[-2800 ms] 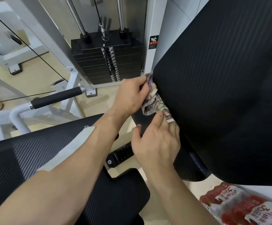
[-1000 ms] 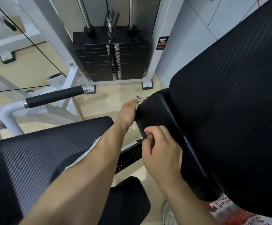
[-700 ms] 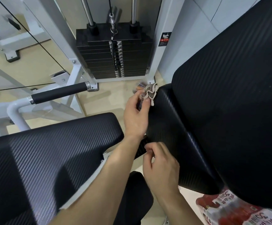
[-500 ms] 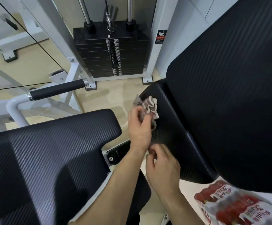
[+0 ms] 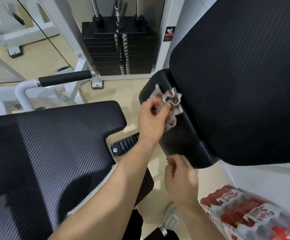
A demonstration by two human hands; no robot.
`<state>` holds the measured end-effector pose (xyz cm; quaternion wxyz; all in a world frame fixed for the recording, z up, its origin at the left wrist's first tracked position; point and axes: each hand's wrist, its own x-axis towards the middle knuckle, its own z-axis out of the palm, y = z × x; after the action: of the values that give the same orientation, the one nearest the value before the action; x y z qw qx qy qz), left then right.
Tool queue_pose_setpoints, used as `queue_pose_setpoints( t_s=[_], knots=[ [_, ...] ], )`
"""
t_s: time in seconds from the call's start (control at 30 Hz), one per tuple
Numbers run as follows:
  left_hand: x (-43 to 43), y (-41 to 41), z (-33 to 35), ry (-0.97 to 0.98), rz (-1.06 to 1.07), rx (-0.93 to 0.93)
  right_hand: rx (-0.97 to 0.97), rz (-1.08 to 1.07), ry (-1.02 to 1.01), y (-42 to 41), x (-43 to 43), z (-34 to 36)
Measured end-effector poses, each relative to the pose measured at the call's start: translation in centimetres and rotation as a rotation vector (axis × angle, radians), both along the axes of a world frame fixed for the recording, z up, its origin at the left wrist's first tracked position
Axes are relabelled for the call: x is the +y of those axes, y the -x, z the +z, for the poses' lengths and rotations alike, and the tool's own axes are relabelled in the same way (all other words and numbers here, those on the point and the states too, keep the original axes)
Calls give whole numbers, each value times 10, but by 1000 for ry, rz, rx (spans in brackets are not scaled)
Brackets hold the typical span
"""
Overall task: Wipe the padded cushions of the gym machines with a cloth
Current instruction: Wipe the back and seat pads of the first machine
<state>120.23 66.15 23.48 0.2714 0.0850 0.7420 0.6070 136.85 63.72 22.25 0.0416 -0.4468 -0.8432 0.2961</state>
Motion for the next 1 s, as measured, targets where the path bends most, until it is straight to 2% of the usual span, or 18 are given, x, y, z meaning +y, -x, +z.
queue_pose_setpoints(
  t_s=[0.13,0.3,0.47,0.6,0.77,0.9,1.0],
  knots=[
    [26,17,11,24,83,131,60,-8,-13,3,8,9],
    [-7,-60,-4,24,7,61,219,-82,-18,-32,-3,-2],
    [-36,-125,-15,-10,-34,-9,193,-188,24,-69,-5,-13],
    [-48,-144,-25,-3,-86,-63,197,-250,34,-76,0,-14],
    [-44,-131,-58,123,163,-269,257,-157,16,-64,-5,-14],
    [-28,-93,-72,221,225,-153,333,-92,-4,-44,-12,-23],
    [-8,-29,-62,143,281,-103,339,-101,-5,-28,-14,-33]
  ],
)
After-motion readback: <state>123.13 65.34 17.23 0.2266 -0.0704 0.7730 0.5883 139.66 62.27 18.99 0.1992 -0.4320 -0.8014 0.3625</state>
